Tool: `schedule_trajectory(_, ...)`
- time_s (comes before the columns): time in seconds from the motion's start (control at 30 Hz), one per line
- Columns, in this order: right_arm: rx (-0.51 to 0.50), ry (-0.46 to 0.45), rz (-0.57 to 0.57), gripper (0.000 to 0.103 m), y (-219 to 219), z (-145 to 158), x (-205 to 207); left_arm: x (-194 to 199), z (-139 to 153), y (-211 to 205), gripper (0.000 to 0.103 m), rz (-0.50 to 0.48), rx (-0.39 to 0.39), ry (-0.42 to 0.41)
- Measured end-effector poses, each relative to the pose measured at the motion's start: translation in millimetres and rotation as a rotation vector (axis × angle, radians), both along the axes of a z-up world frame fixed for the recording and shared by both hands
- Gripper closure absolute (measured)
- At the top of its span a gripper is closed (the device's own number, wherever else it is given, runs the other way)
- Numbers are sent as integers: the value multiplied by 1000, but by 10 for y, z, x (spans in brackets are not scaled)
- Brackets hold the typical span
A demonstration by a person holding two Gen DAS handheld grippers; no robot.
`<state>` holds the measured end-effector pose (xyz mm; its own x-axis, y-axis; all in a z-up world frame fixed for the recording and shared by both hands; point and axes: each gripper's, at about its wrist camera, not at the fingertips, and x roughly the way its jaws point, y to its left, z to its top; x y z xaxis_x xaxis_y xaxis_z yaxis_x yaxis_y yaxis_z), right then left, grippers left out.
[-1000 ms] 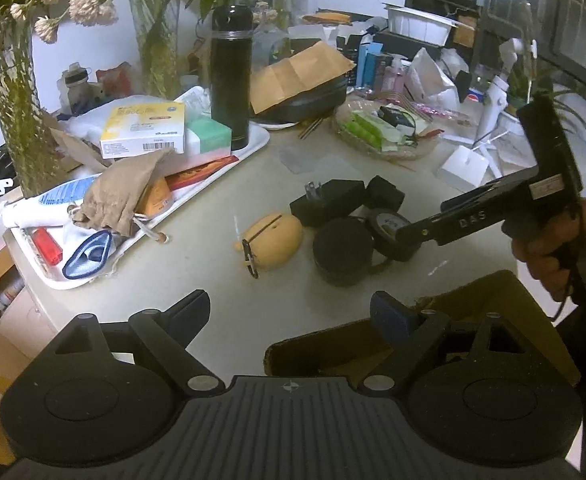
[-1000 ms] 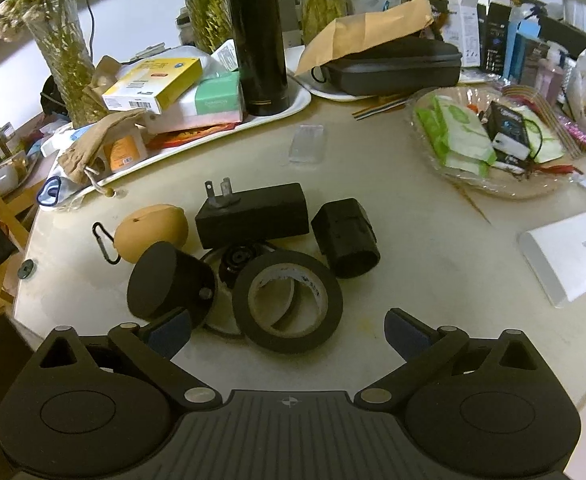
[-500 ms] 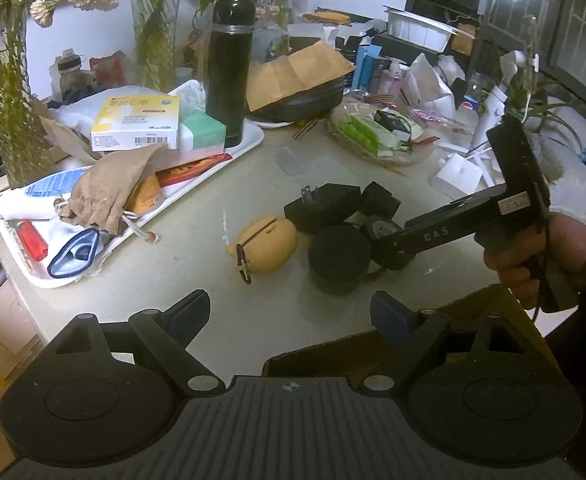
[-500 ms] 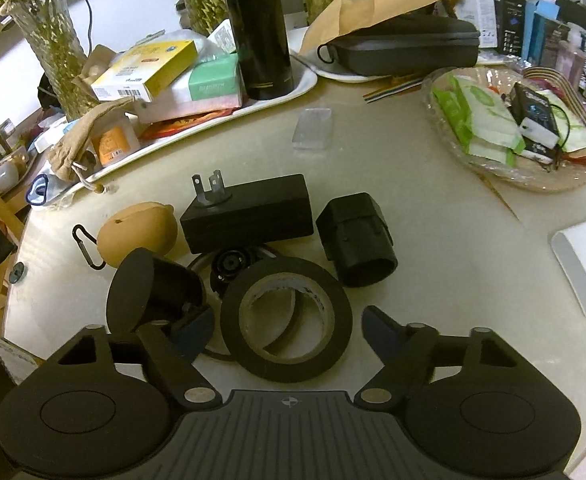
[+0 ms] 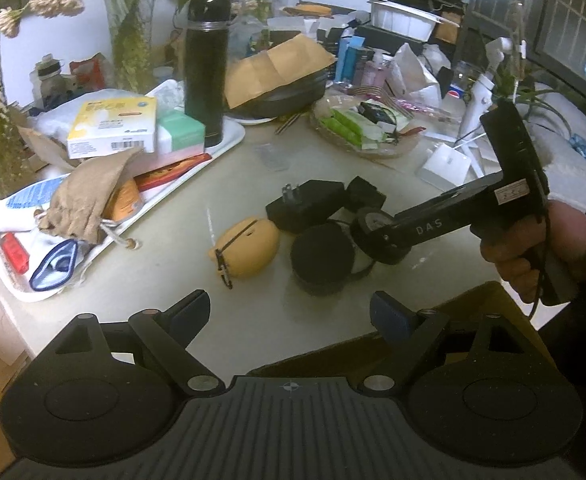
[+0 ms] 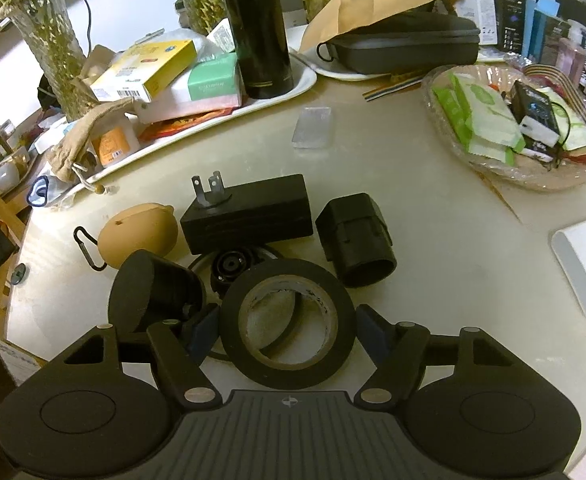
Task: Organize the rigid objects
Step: 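Grasp the black tape roll with the right gripper, then grasp the round black puck with the left gripper while the right gripper holds the tape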
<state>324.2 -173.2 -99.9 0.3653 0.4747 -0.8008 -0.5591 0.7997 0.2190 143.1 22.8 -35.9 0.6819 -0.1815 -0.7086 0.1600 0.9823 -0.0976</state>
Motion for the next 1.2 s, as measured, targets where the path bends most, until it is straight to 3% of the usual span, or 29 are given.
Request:
schedule_trajectory(0.5, 38, -48, -59, 28, -371, 304, -263, 332, -43, -225, 15, -48, -3, 10)
schedule_trajectory(0.83, 41, -72, -74, 28, -538, 430, -442, 693, -261, -314, 16, -58, -4, 87)
schedule_trajectory(1.07, 69, -70, -90, 28, -621, 481, -495, 921, -404, -348, 17, -44, -51, 157)
schedule_trajectory(1.2, 81, -70, -99, 28, -652, 501, -512, 1035, -496, -362, 30, -36, -72, 208)
